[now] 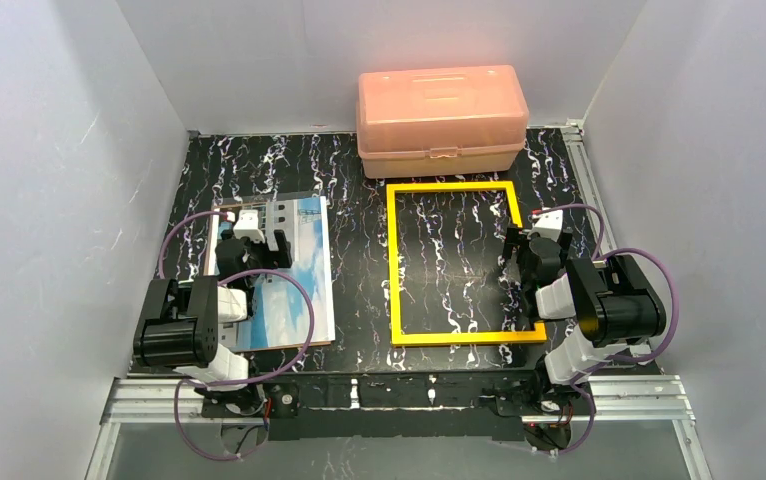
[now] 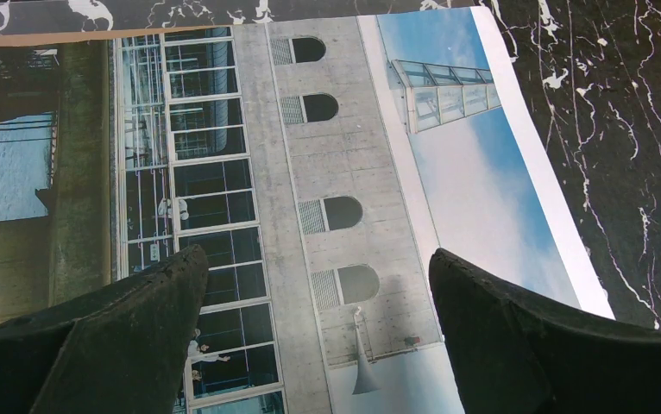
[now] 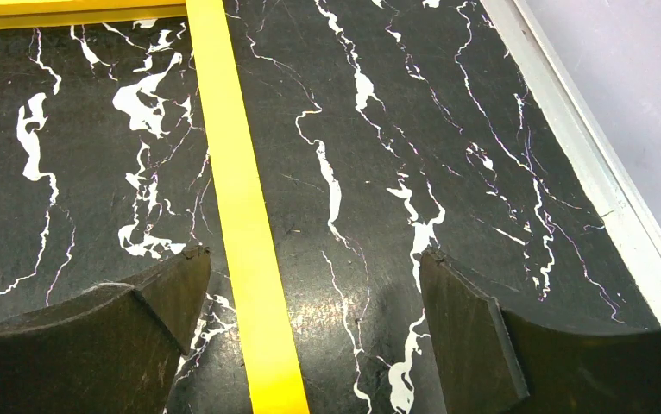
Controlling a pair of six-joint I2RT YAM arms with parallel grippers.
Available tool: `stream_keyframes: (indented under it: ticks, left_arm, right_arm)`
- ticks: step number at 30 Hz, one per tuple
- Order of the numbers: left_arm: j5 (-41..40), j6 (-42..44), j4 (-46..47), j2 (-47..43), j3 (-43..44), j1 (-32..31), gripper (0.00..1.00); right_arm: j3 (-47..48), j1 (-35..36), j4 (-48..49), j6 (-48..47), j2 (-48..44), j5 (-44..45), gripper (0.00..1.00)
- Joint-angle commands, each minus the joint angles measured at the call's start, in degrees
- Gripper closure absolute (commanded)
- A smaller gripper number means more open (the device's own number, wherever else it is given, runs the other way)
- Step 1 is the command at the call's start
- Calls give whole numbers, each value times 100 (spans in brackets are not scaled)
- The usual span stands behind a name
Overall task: Put the photo into the frame
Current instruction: Pick up the photo frame from the center of the board.
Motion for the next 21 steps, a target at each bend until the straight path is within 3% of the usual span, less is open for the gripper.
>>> stream_keyframes:
  ticks: [1,8,12,14,16,18,20,21]
  left_arm:
    - [-66,63,-11,-131,79,-13,2]
    - [-69,53,-12,-120,86,-12,2]
    - [-120,2,-41,-199,105,2,2]
    - [-202,-181,-935,-644,434,124,1]
    - [-207,-205,-2669,-1135,1215,215,1]
    - [-125,-58,-4160,-1529,1974,249,1]
    - [89,-43,-5623,-1764,2711,336,2]
    - [325,-60,-6291,-1804,3107,400,2]
  right_arm:
    - [13,-9,279,7,-52,2,1]
    - [20,-13,258,24,-51,-13,1]
    - [-56,-14,339,303,-124,659,1]
    - [-116,-6,399,328,-224,677,1]
    - [-146,-10,246,269,-502,673,1]
    - [388,10,-1373,660,-1132,1349,1]
    - [1306,-75,-3602,1993,-1477,2412,1]
    - [1782,-140,-4690,2439,-1560,2260,1]
